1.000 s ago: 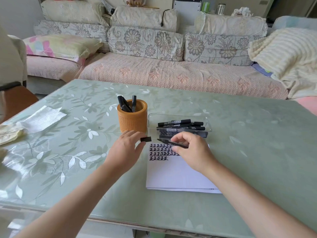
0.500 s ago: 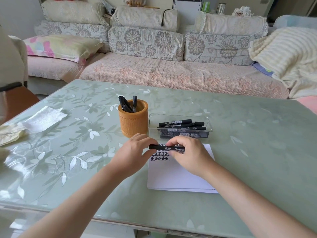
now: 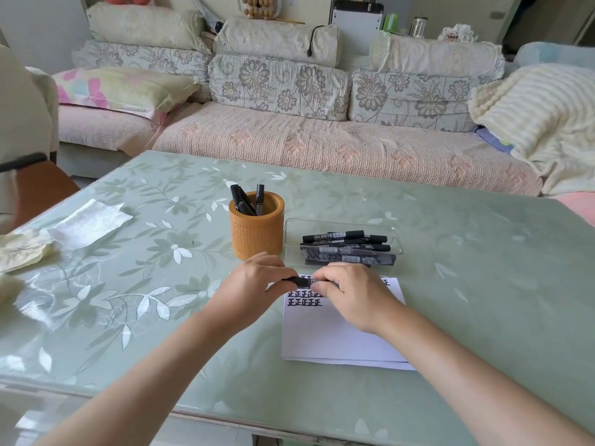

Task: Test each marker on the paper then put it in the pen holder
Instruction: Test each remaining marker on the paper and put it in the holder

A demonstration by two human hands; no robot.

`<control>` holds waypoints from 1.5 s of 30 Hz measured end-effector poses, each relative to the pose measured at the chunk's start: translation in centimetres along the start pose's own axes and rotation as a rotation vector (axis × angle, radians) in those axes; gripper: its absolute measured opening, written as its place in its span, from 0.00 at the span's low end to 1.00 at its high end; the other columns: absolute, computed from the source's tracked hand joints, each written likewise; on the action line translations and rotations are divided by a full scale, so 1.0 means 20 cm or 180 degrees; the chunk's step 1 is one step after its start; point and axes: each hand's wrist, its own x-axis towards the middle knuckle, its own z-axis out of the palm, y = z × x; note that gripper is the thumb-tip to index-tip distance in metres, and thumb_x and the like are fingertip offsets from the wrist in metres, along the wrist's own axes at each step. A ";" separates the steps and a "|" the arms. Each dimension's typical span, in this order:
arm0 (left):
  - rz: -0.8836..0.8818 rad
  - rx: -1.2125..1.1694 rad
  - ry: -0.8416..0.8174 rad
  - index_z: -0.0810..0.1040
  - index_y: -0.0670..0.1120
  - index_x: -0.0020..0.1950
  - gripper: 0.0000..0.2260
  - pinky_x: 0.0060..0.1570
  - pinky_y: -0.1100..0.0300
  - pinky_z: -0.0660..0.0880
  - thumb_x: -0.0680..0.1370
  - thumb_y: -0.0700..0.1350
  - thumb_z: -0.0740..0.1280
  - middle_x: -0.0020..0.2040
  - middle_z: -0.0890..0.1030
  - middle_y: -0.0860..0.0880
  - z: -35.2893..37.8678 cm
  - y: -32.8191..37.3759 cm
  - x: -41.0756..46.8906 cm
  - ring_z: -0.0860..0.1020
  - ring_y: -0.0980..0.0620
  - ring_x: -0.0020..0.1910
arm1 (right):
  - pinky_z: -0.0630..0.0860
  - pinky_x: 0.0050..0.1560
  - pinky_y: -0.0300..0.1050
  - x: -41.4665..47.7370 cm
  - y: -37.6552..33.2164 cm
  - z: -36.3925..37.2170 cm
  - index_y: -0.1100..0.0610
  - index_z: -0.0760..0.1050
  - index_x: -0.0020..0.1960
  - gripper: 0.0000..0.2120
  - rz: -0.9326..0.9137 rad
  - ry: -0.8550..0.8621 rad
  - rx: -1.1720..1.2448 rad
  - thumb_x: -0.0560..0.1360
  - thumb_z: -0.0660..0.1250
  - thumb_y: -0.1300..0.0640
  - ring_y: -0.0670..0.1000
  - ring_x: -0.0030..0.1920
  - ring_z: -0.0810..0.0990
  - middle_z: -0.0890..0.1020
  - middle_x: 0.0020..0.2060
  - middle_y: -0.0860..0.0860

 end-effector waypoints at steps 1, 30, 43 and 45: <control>-0.0026 -0.0011 -0.0019 0.84 0.51 0.50 0.05 0.42 0.71 0.65 0.78 0.48 0.69 0.38 0.71 0.62 0.00 -0.01 0.00 0.69 0.60 0.40 | 0.73 0.50 0.46 0.01 -0.01 0.00 0.51 0.80 0.54 0.09 -0.0015 -0.0068 -0.0088 0.80 0.63 0.51 0.51 0.50 0.78 0.81 0.47 0.46; -0.0345 0.0793 -0.0878 0.62 0.52 0.75 0.35 0.69 0.55 0.58 0.73 0.68 0.61 0.70 0.66 0.53 0.11 -0.10 -0.05 0.61 0.52 0.69 | 0.77 0.46 0.42 0.75 -0.38 -0.13 0.48 0.79 0.44 0.03 0.0261 0.1030 0.0659 0.71 0.72 0.54 0.45 0.42 0.81 0.83 0.39 0.43; -0.0365 0.0808 -0.0832 0.61 0.51 0.75 0.36 0.69 0.54 0.59 0.73 0.68 0.61 0.70 0.66 0.53 0.11 -0.10 -0.04 0.61 0.51 0.68 | 0.70 0.57 0.42 0.66 -0.16 -0.10 0.48 0.80 0.56 0.12 0.0437 0.0553 -0.0080 0.78 0.61 0.60 0.47 0.52 0.75 0.78 0.55 0.48; -0.0392 0.0807 -0.0824 0.61 0.52 0.75 0.35 0.70 0.53 0.58 0.73 0.69 0.60 0.70 0.65 0.53 0.12 -0.10 -0.04 0.60 0.52 0.69 | 0.73 0.57 0.42 0.60 -0.06 -0.13 0.49 0.81 0.55 0.13 0.0631 0.0343 -0.0424 0.78 0.60 0.60 0.48 0.53 0.78 0.82 0.55 0.47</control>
